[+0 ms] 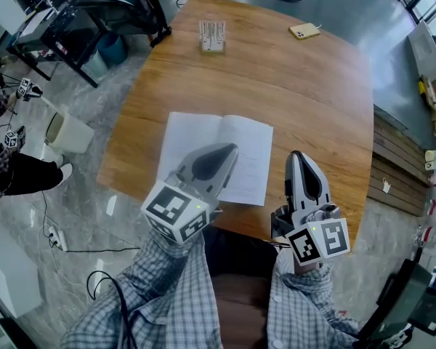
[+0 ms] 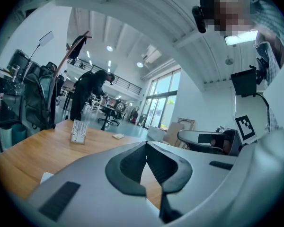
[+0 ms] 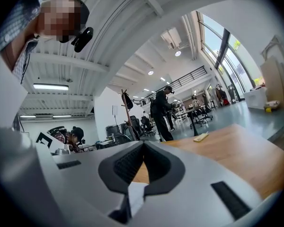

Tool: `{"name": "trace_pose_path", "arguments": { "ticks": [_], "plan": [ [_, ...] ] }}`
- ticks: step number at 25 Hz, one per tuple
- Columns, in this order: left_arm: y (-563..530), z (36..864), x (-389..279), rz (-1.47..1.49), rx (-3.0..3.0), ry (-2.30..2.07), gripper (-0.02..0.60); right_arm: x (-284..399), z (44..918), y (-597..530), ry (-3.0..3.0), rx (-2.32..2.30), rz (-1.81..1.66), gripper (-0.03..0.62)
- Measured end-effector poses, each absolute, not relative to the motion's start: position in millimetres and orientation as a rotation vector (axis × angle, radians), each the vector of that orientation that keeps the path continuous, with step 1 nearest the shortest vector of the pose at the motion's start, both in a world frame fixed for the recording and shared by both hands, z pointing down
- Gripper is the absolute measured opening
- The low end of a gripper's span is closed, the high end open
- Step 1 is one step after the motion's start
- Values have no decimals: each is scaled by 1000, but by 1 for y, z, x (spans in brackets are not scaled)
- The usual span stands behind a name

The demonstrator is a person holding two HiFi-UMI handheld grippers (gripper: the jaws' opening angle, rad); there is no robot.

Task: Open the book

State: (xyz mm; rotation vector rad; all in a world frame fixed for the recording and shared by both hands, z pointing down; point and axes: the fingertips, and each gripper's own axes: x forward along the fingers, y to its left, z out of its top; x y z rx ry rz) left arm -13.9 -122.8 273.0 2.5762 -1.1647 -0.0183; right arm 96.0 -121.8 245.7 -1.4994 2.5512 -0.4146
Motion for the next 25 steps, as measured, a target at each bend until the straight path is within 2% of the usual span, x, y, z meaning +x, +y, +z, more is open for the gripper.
{"name": "trace_pose_path", "arguments": {
  "ticks": [25],
  "plan": [
    [-114,278,-1,3,2566,-1151,0,109,253,-116,2568,-1524,-421,20]
  ]
}}
